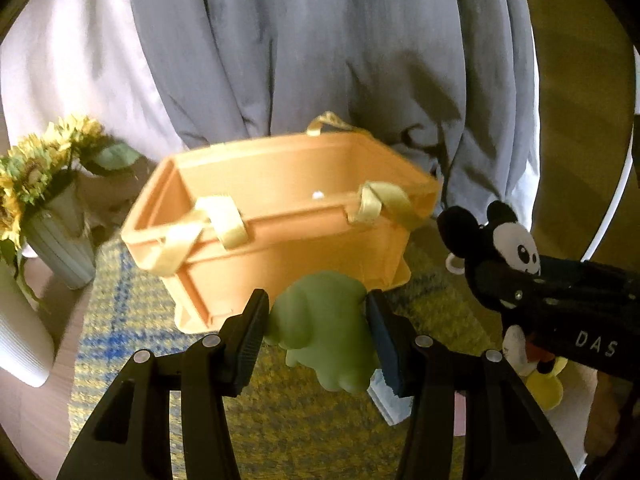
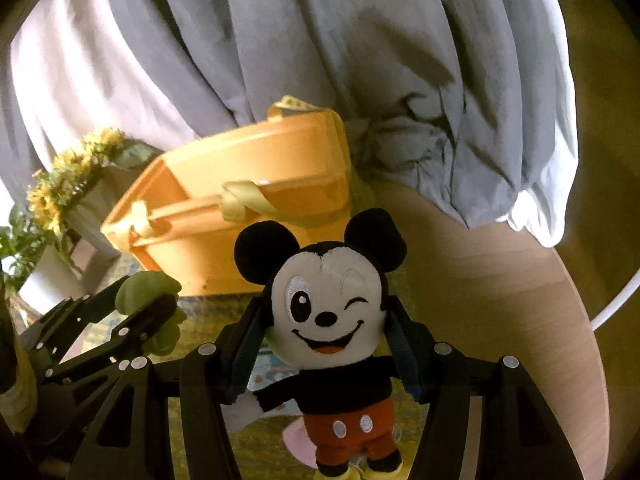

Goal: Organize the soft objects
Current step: 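Grasp the green squishy toy with the left tool while the right tool grasps the Mickey plush, then carry the green toy and Mickey plush over the crate and open both tools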

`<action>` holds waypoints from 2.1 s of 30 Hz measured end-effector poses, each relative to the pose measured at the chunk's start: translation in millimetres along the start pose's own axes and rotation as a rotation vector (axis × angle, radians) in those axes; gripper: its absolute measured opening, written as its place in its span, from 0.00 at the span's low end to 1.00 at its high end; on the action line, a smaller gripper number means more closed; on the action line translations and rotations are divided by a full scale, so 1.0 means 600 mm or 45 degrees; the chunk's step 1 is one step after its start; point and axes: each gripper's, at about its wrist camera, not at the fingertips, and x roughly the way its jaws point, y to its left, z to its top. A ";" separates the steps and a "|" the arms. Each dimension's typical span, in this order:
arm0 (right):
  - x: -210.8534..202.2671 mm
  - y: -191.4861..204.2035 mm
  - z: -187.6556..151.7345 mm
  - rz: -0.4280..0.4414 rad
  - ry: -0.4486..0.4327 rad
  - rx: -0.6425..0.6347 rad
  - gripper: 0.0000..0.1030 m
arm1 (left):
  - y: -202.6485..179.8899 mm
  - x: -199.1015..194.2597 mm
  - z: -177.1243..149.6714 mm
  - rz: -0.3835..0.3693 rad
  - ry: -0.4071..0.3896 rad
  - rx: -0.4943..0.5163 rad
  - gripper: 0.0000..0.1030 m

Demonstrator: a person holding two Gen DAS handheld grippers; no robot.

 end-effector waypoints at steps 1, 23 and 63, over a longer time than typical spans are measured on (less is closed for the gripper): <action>-0.004 0.004 0.001 0.007 -0.010 -0.002 0.58 | 0.002 -0.007 0.004 -0.005 -0.017 -0.006 0.48; -0.067 0.080 0.117 0.135 -0.373 -0.148 0.58 | 0.050 -0.077 0.118 0.111 -0.344 -0.012 0.48; 0.222 0.144 0.245 0.234 -0.090 -0.370 0.59 | 0.183 0.163 0.179 0.253 -0.084 0.015 0.48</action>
